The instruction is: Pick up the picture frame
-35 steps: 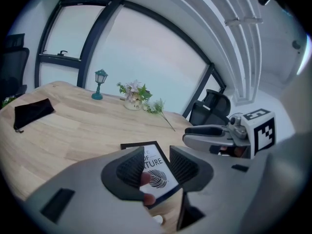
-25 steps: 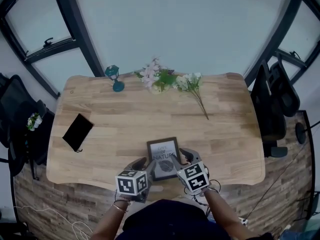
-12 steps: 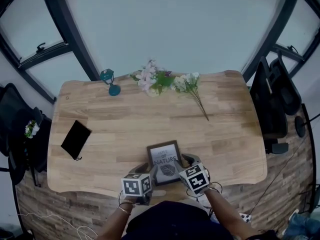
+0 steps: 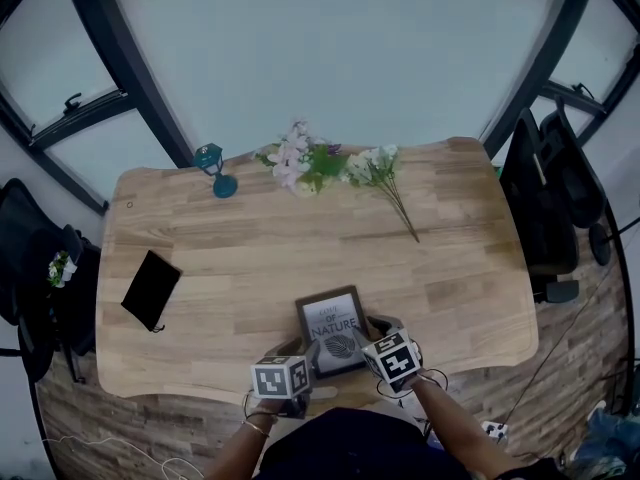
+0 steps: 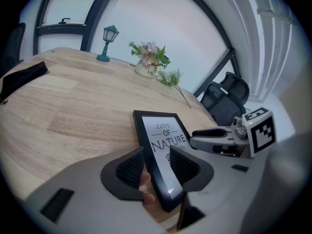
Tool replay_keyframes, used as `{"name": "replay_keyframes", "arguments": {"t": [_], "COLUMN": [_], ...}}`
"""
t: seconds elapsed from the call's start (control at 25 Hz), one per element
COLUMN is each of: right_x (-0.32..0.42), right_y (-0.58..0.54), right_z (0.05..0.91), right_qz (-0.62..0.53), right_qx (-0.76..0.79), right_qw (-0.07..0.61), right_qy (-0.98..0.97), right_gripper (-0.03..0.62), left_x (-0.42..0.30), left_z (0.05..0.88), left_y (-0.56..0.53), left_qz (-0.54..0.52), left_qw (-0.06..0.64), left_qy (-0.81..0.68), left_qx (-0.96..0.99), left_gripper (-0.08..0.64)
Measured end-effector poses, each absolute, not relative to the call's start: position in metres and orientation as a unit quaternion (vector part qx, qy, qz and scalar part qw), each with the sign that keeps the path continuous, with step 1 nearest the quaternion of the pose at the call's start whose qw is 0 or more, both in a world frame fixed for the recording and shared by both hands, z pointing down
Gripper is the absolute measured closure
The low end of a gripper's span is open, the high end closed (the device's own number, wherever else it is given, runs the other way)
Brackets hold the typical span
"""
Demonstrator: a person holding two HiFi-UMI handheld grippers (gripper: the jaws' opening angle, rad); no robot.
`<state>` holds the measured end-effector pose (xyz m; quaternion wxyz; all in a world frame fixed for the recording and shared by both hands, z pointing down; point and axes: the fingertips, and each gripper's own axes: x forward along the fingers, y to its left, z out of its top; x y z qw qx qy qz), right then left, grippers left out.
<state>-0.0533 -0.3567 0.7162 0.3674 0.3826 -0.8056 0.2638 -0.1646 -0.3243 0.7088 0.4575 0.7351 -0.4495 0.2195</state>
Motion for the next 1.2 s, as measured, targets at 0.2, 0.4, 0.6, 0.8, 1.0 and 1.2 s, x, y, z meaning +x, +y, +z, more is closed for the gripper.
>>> {"name": "replay_keyframes", "arguments": {"t": [0.2,0.4,0.6,0.8,1.0,1.2], "right_x": [-0.051,-0.052,-0.052,-0.05,-0.049,-0.046], "right_y": [-0.357,-0.356,-0.356,-0.356,-0.357,-0.357], "right_z": [0.723,0.729,0.73,0.732,0.732,0.732], "right_qz": [0.279,0.284,0.289,0.293,0.297,0.302], "right_qx": [0.389,0.387,0.391,0.396,0.401,0.413], "right_qw": [0.366,0.372,0.369,0.358,0.356,0.343], "right_qy": [-0.798,-0.794,-0.792,-0.793,-0.79,-0.787], "right_gripper": [0.466,0.466,0.466,0.466,0.469,0.493], "left_x": [-0.159,-0.161,-0.165,-0.167,-0.167,-0.167], "left_z": [0.719,0.722,0.727,0.728,0.729,0.727], "left_y": [-0.321,-0.322,-0.322,-0.322,-0.323,-0.323], "left_qz": [0.233,0.254,0.272,0.281,0.283,0.279], "left_qw": [0.463,0.456,0.437,0.426,0.425,0.43], "left_qy": [-0.444,-0.447,-0.464,-0.467,-0.467,-0.474], "left_qx": [0.731,0.727,0.721,0.722,0.722,0.716], "left_gripper": [0.414,0.411,0.425,0.452,0.453,0.459]}}
